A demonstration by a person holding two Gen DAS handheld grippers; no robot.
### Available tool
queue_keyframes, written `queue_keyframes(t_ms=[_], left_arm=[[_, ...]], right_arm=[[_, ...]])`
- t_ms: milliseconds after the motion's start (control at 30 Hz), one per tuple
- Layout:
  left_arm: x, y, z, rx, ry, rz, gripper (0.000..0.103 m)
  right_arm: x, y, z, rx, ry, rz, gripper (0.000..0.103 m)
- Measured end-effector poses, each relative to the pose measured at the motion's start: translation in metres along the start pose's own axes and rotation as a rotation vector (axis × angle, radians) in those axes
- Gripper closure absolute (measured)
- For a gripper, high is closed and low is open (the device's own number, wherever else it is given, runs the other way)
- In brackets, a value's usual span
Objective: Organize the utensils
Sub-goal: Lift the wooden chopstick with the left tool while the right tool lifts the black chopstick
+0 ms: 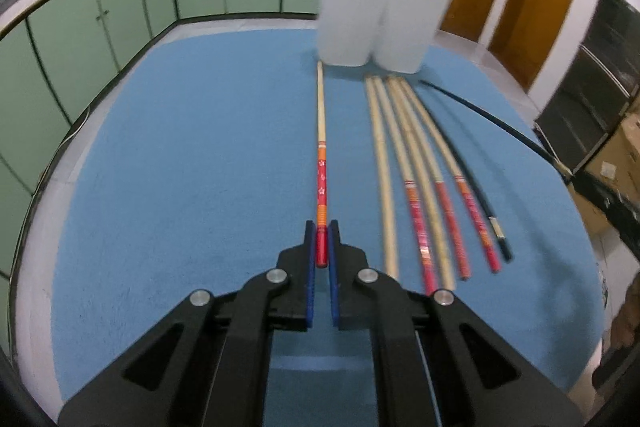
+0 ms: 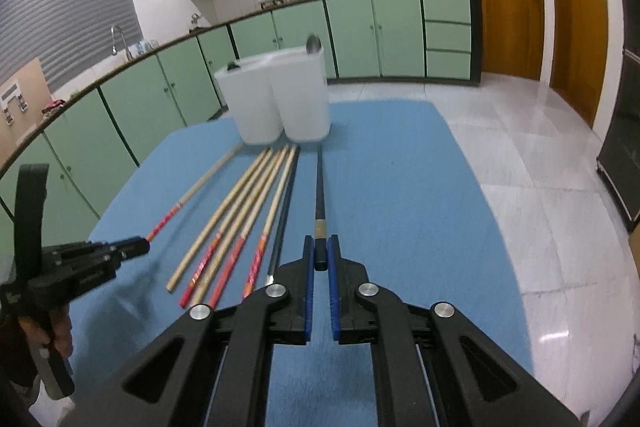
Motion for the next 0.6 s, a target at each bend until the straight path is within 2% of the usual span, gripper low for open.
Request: queue_keyframes(t_ms=[133, 167, 200, 267, 367, 467, 600], left_arm=[[-0.006, -0.002, 0.016, -0.004, -0.009, -0.018, 0.097], [-0.007, -0.002, 0.018, -0.009, -0.003, -0.025, 0.092], [-0.008, -0.001, 0.017, -0.013, 0.001, -0.031, 0.076], [-0.01, 0.001, 0.013, -0.004, -0.003, -0.045, 0.053], [-0.008, 0.007, 0.008, 0.011, -0.003, -0.024, 0.054], [-0.008, 0.016, 0.009, -0.004, -0.003, -0.016, 0.063], [-0.008, 0.017, 0.009, 0.016, -0.017, -0.004, 0.064]], right_arm=[[0.007, 0.014, 0.016, -0.037, 0.011, 0.02, 0.097], [0.009, 0.016, 0.02, -0.046, 0.014, 0.023, 0.096], [0.01, 0.019, 0.023, -0.052, 0.017, 0.024, 0.096], [0.013, 0.025, 0.028, -0.067, 0.023, 0.027, 0.096], [0.015, 0.031, 0.032, -0.079, 0.024, 0.039, 0.096], [0.015, 0.032, 0.036, -0.082, 0.021, 0.04, 0.096], [0.016, 0.035, 0.035, -0.086, 0.019, 0.045, 0.096]])
Point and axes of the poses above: each gripper's, at about its wrist camera, not at the fingertips, and z roughly the way its jaws point, x to its right, y to its underside, the point moved 6 cm from there along z, roughly the way its jaws point, and after that the axes turned 12 degrees about -y, right-handed, at the moved point
